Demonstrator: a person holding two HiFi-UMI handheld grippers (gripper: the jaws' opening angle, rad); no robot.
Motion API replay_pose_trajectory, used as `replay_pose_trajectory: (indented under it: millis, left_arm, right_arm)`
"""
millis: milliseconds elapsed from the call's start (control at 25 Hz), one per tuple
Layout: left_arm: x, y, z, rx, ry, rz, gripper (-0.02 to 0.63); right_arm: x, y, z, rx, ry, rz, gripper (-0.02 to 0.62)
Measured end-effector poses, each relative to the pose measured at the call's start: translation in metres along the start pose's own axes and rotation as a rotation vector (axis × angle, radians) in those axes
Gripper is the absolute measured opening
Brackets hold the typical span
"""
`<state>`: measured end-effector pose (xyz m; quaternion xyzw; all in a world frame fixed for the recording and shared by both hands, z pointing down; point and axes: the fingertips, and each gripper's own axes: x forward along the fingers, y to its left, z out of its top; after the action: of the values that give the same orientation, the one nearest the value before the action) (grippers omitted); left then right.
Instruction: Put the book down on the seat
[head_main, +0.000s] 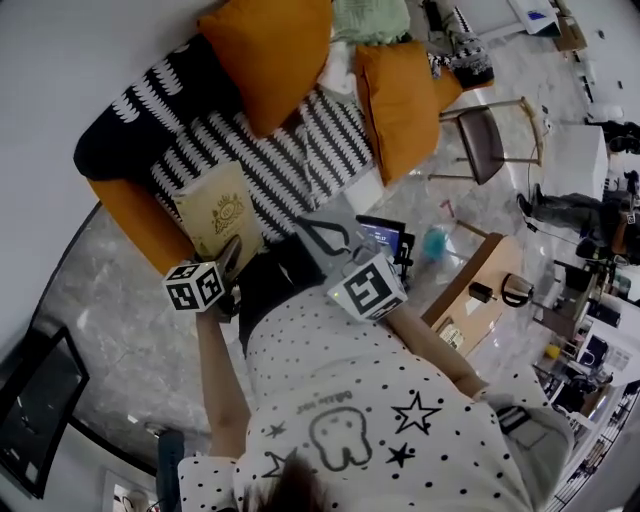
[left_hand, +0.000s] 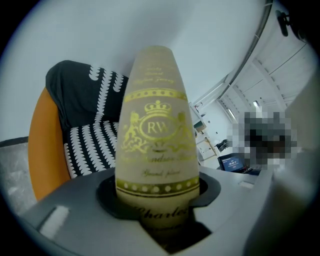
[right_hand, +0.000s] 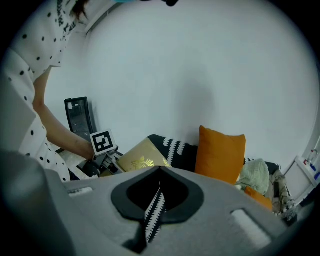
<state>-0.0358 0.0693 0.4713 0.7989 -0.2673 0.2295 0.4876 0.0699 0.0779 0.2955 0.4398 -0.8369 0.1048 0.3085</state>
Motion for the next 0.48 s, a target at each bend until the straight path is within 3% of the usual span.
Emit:
replay_pose_trajectory:
  millis: [320,480]
  left_arm:
    - [0.018,0.016,-0.02,-0.017,0.025,0.005,0.229]
    - [0.023,0.027,-0.023,-0.07,0.0,0.027,0.229]
  right_arm:
    - [-0.004,0.013,-0.014,0.019,0.034,0.004,0.002]
    - [-0.011,0.015,-0.022,0.044,0.052,-0.017,0.002]
